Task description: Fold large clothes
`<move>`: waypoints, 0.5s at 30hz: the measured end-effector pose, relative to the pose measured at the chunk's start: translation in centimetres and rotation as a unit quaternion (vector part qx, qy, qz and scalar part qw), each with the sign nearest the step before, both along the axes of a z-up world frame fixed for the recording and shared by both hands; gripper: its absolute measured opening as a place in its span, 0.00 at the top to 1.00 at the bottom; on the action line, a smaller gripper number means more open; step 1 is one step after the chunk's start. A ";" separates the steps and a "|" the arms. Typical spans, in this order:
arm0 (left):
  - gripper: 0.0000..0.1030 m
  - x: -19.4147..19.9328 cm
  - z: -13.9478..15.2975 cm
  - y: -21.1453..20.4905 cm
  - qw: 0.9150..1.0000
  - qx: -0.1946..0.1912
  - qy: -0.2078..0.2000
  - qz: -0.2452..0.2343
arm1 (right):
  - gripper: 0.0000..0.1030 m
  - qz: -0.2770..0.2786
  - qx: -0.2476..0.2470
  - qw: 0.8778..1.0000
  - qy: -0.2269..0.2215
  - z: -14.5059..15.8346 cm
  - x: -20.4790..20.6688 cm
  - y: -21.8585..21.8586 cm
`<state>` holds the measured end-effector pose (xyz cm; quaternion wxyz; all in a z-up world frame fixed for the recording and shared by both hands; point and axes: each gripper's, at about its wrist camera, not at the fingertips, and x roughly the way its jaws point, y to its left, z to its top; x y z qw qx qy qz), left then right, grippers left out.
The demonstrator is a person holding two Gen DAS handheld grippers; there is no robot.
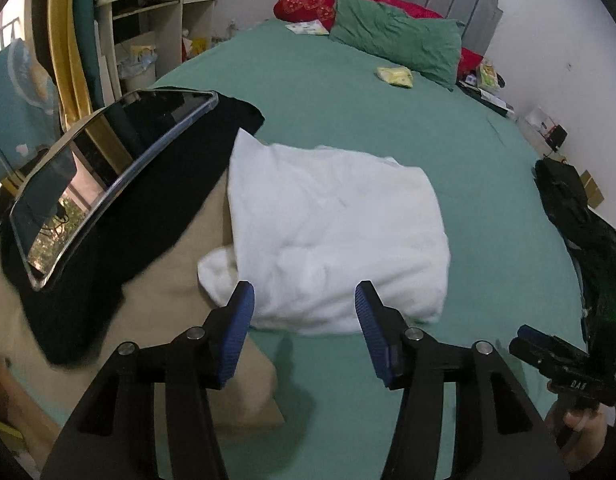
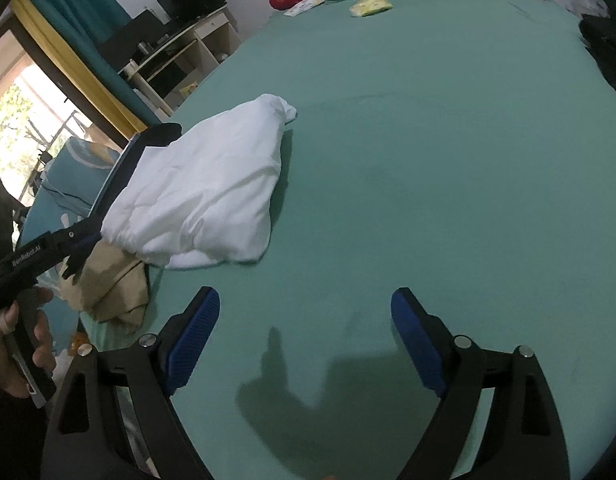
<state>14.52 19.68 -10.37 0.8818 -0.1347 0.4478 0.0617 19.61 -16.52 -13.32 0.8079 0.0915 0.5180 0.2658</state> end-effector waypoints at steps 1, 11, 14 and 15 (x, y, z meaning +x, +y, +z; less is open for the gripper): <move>0.46 -0.4 0.1 -0.4 1.000 -0.001 0.002 0.000 | 0.15 0.000 0.000 1.000 0.001 0.2 -0.6 -0.7; 0.46 -5.8 0.8 -6.7 1.000 -0.021 -0.003 -0.022 | 0.15 -0.009 -0.014 1.000 -0.008 2.0 -4.5 -5.4; 0.46 -6.9 1.4 -8.8 0.999 -0.024 -0.011 -0.031 | 0.15 -0.018 -0.018 1.000 -0.015 2.8 -5.9 -7.5; 0.46 -7.3 1.6 -9.4 0.999 -0.029 -0.014 -0.032 | 0.15 -0.020 -0.020 0.999 -0.017 3.0 -6.3 -8.1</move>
